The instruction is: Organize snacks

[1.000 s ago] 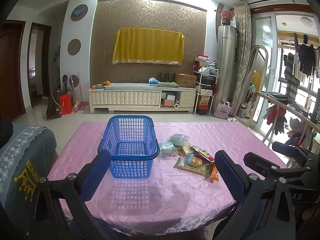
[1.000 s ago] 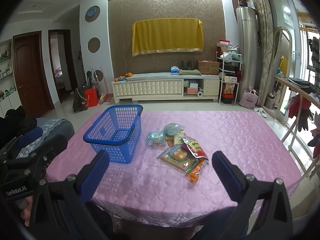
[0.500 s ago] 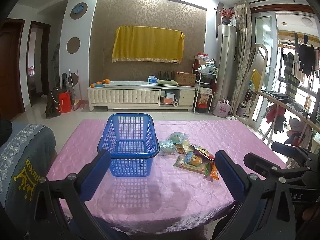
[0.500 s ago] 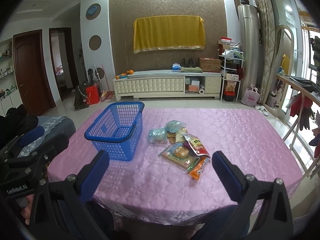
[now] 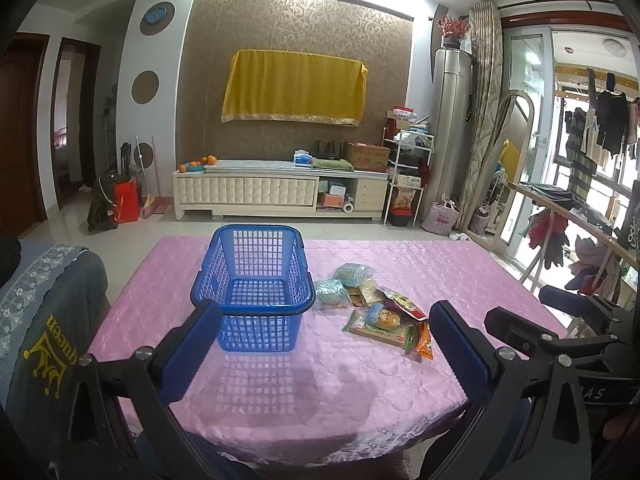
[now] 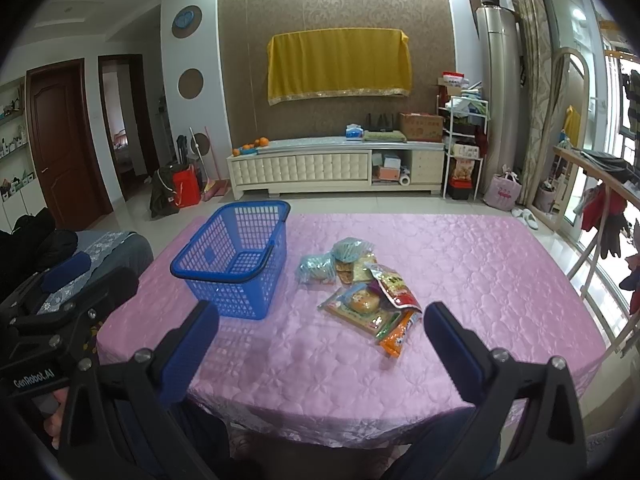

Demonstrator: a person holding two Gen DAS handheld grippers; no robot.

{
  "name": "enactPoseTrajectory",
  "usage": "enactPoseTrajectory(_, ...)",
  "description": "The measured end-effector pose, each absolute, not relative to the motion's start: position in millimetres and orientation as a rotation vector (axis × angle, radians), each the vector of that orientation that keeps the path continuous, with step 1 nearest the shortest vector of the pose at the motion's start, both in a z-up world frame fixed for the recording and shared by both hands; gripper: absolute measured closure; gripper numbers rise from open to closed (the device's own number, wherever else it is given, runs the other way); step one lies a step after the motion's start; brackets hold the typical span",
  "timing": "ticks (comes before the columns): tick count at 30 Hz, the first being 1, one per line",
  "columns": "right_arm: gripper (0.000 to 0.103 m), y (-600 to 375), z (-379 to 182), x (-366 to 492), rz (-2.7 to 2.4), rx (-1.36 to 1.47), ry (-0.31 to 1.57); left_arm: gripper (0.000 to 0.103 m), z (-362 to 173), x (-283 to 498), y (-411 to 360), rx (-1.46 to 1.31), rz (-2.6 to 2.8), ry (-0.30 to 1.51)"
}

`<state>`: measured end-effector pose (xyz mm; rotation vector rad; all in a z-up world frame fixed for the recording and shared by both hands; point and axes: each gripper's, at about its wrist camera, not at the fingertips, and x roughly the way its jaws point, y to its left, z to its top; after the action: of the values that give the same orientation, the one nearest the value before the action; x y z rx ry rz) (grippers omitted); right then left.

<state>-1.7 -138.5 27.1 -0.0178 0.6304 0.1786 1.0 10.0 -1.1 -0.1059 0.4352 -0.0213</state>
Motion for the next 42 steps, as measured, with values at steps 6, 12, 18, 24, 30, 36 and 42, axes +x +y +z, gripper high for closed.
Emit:
enactPoseTrajectory(6, 0.0, -139.6, 25.0, -2.8, 0.182, -0.015, 0.637, 0.0, -1.1, 0.9, 10.4, -0.106, -0.019, 0.436)
enactPoseTrajectory(12, 0.0, -140.3, 25.0, -3.1, 0.182, -0.016, 0.637, 0.0, -1.5, 0.8, 9.6, -0.107, -0.02, 0.44)
enactPoseTrajectory(18, 0.0, -139.7, 25.1, -3.3, 0.182, -0.014, 0.637, 0.0, -1.5, 0.4, 9.1, -0.107, -0.019, 0.441)
enactPoseTrajectory(24, 0.0, -139.8, 24.8, -2.3, 0.18, -0.017, 0.645, 0.0, -2.0, 0.2, 8.8, -0.111, -0.021, 0.445)
enactPoseTrajectory(30, 0.0, -140.6, 26.2, -1.7, 0.184, -0.012, 0.641, 0.0, 0.8, 2.9, 9.3, -0.107, -0.022, 0.44)
enactPoseTrajectory(36, 0.0, -143.9, 28.5, 3.1, 0.184, -0.013, 0.637, 0.0, 1.5, 15.9, 5.6, -0.112, -0.044, 0.458)
enactPoseTrajectory(42, 0.0, -159.1, 27.3, 24.3, 0.195, -0.027, 0.658, 0.0, -2.0, 45.3, -10.6, -0.09, -0.064, 0.503)
